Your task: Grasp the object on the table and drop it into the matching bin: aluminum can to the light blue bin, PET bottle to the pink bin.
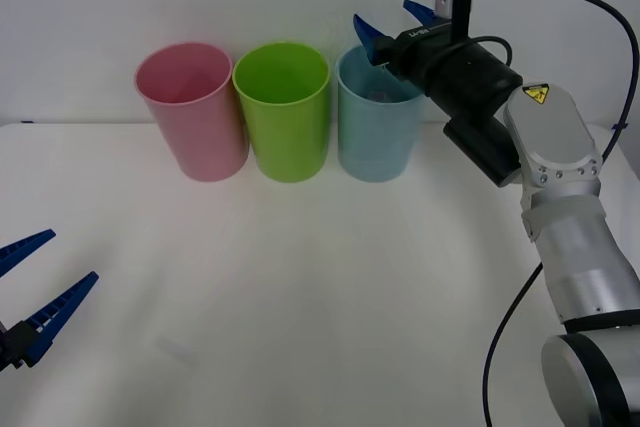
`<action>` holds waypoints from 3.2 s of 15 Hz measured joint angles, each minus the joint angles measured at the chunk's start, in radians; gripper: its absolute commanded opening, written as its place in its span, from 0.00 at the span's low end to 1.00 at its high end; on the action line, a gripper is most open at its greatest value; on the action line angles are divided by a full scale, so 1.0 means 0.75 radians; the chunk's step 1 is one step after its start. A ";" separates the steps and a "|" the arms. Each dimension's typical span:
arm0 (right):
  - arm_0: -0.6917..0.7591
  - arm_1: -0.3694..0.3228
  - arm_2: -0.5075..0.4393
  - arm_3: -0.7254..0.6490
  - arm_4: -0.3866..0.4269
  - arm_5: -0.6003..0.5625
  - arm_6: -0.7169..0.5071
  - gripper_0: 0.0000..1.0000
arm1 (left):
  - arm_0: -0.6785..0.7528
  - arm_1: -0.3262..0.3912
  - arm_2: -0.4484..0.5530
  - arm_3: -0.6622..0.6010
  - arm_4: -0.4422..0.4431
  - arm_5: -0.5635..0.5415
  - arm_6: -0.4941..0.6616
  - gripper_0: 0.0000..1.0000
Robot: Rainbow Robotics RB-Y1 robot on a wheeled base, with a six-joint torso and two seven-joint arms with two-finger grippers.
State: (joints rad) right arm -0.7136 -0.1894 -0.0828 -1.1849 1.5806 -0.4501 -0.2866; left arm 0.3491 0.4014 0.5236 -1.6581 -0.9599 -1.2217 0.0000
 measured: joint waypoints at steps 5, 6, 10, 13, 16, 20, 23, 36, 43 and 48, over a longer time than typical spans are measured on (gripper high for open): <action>0.084 -0.030 -0.001 -0.108 -0.020 -0.051 0.000 1.00 | 0.000 0.000 0.000 0.000 0.000 0.000 0.000 1.00; 0.119 -0.041 0.002 -0.149 -0.021 -0.069 -0.004 1.00 | 0.000 0.000 0.000 0.000 0.000 0.000 0.000 1.00; 0.264 -0.098 0.004 -0.325 -0.048 -0.158 -0.020 1.00 | 0.000 0.000 0.000 0.000 0.000 0.000 0.000 1.00; 0.395 -0.169 0.043 -0.468 -0.101 -0.173 -0.038 1.00 | 0.000 0.000 0.000 0.000 0.000 0.000 0.000 1.00; 0.564 -0.262 0.076 -0.643 -0.172 -0.174 -0.043 1.00 | 0.000 0.000 0.000 0.000 0.000 0.000 0.000 1.00; 0.798 -0.386 0.092 -0.842 -0.262 -0.176 -0.026 1.00 | 0.000 0.000 0.000 0.000 0.000 0.000 0.000 1.00; 0.971 -0.478 0.089 -0.967 -0.336 -0.183 0.005 1.00 | 0.000 0.000 0.000 0.000 0.000 0.000 0.000 1.00; 1.400 -0.416 -0.333 -1.048 -0.496 -0.790 0.371 1.00 | 0.000 0.000 0.000 0.000 0.000 0.000 0.000 1.00; 1.573 -0.369 -0.478 -1.047 -0.541 -0.896 0.405 1.00 | 0.000 0.000 0.000 0.000 0.000 0.000 0.000 1.00; 1.657 -0.368 -0.498 -1.047 -0.556 -0.916 0.411 1.00 | 0.000 0.000 0.000 0.000 0.000 0.000 0.000 1.00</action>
State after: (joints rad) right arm 0.5291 -0.4650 -0.4563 -1.9699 1.1638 -1.1367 0.0214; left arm 0.3490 0.4014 0.5236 -1.6581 -0.9599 -1.2217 0.0000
